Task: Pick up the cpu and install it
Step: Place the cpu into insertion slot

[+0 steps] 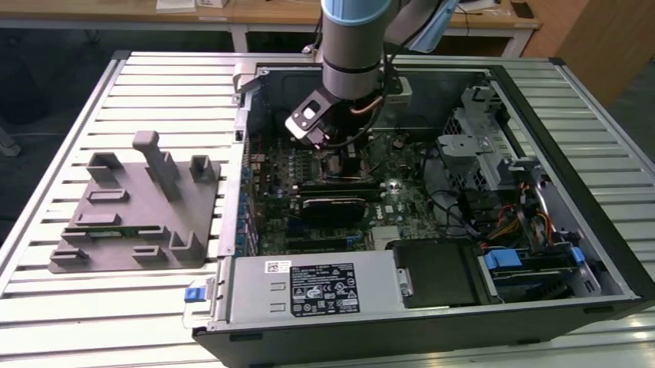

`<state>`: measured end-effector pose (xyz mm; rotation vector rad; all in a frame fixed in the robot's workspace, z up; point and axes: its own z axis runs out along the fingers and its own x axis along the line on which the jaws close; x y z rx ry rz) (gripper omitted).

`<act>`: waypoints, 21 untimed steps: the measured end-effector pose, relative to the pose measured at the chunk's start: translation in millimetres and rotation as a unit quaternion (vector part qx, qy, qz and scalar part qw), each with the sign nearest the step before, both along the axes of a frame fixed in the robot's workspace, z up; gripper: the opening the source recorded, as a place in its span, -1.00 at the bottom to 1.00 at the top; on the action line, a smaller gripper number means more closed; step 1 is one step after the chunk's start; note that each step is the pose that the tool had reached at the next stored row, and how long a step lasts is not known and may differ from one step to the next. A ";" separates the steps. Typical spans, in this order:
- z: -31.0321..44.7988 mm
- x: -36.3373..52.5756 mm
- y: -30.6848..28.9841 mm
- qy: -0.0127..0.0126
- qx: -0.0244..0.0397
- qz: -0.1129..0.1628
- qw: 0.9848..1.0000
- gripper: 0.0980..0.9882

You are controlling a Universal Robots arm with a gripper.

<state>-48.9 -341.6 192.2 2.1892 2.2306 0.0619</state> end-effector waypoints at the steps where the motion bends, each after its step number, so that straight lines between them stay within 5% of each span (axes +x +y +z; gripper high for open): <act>1: 1.4 0.0 0.0 0.000 0.000 0.000 1.000 0.15; 14: 6.3 0.0 0.0 0.000 0.000 0.000 1.000 0.11; 21: 6.6 0.0 0.0 0.000 0.000 0.000 1.000 -0.55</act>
